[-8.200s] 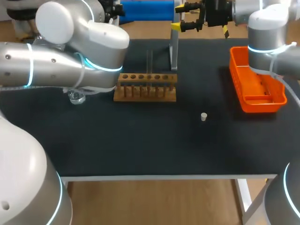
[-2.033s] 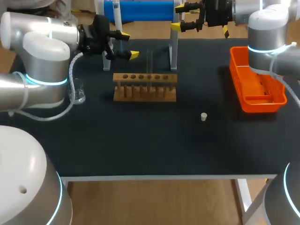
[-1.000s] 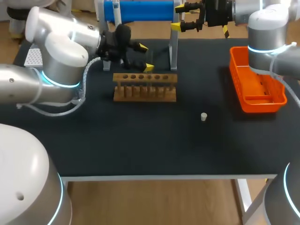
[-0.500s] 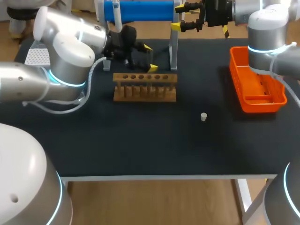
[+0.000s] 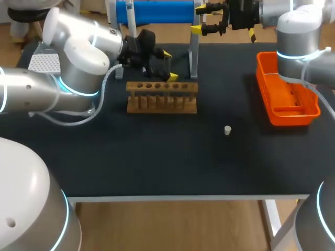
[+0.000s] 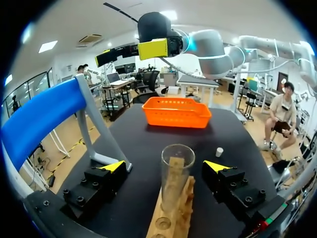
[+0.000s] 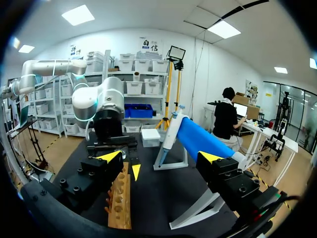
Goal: Invert the test tube, pick up the pipette, mount the tip to pipette, aspirate from beaker and dispense into the tube, eject the tip, return the pipette, and cap with the stopper.
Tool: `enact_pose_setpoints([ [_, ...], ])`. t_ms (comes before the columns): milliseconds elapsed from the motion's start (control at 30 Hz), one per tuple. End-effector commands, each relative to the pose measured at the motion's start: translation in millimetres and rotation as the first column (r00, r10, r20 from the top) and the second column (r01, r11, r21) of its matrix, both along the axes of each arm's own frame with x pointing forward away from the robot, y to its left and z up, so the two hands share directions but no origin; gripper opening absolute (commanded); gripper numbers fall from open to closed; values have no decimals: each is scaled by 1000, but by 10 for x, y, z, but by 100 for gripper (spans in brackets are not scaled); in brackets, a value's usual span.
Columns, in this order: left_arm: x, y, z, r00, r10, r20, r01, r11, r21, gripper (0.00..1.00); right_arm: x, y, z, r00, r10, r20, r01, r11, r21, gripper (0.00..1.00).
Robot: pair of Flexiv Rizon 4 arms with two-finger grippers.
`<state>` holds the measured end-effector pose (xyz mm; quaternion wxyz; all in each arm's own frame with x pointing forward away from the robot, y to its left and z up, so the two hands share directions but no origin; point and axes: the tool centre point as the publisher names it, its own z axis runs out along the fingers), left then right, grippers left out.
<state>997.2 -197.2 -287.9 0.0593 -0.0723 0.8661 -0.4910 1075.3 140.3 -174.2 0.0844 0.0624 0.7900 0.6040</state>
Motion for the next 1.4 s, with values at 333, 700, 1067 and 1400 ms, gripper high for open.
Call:
enact_pose_setpoints([
  [333,-18,-8,-28,1000,2,2,-2,1000,12,100,6,-9,6,1000,3,-2,-3,1000,-2,100],
  [700,-18,-8,-28,1000,2,2,-2,1000,12,100,6,-9,6,1000,3,-2,-3,1000,-2,100],
  [1067,30,4,-79,1000,2,-15,-2,1000,26,100,6,-9,6,1000,3,-2,-3,1000,-2,100],
  [1400,122,-39,-162,999,-19,-34,20,999,42,100,6,-9,6,1000,3,-2,-3,1000,-2,100],
])
